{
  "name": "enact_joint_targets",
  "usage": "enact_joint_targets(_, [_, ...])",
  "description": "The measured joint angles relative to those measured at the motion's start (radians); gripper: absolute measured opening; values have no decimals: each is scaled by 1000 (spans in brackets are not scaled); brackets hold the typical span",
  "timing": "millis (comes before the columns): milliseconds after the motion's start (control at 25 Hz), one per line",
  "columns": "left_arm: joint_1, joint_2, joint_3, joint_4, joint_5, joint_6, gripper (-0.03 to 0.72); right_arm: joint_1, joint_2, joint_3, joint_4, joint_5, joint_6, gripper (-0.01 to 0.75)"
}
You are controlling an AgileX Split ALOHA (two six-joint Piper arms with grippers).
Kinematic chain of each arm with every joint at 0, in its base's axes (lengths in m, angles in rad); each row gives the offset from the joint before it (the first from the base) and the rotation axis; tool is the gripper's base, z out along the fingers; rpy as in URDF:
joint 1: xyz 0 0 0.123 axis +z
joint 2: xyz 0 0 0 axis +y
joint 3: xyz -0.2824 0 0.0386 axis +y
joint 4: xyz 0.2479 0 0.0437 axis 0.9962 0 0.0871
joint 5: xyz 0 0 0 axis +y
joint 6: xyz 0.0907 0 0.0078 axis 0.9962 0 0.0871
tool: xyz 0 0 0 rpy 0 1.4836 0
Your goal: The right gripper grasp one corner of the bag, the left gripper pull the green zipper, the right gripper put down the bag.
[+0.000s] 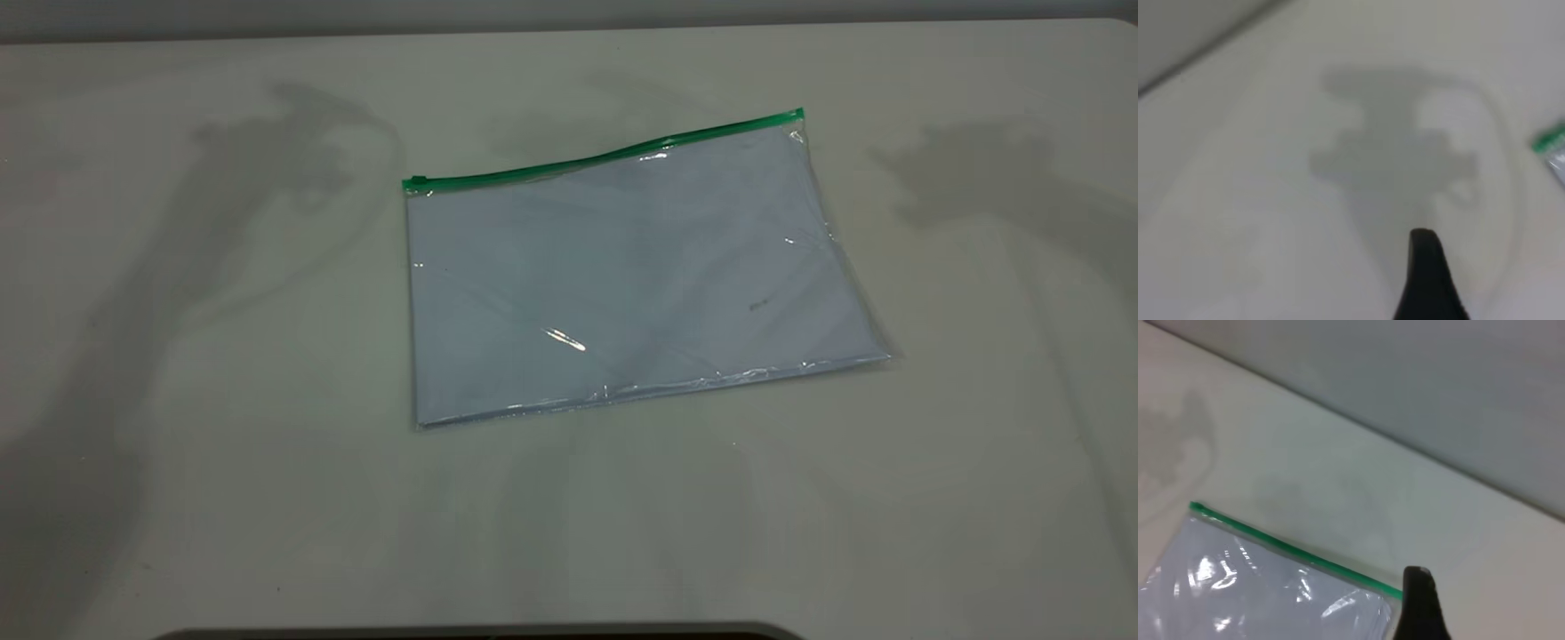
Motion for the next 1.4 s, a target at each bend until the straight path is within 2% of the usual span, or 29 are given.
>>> enact_joint_targets(160, [0,-147,20,30,0,-100,577,0,-213,0,-113,97,135,583])
enact_joint_targets(280, [0,-279,100,30,0,-115,577,0,-350,0,-169,198,239,582])
enact_joint_targets(560, [0,-630,458,33,0,-119,577,0,-626,55,-226,375,411,582])
enact_joint_targets(1000, [0,-1118,858,-14,0,-285,577,0,-1119,554,-233,381,438,579])
enact_joint_targets(1200, [0,-1361,1090,-19,0,-277,577,0,-1349,767,-234,380,456,579])
enact_joint_targets(1400, [0,-1611,1317,-19,0,-257,577,0,-1537,898,-249,382,461,579])
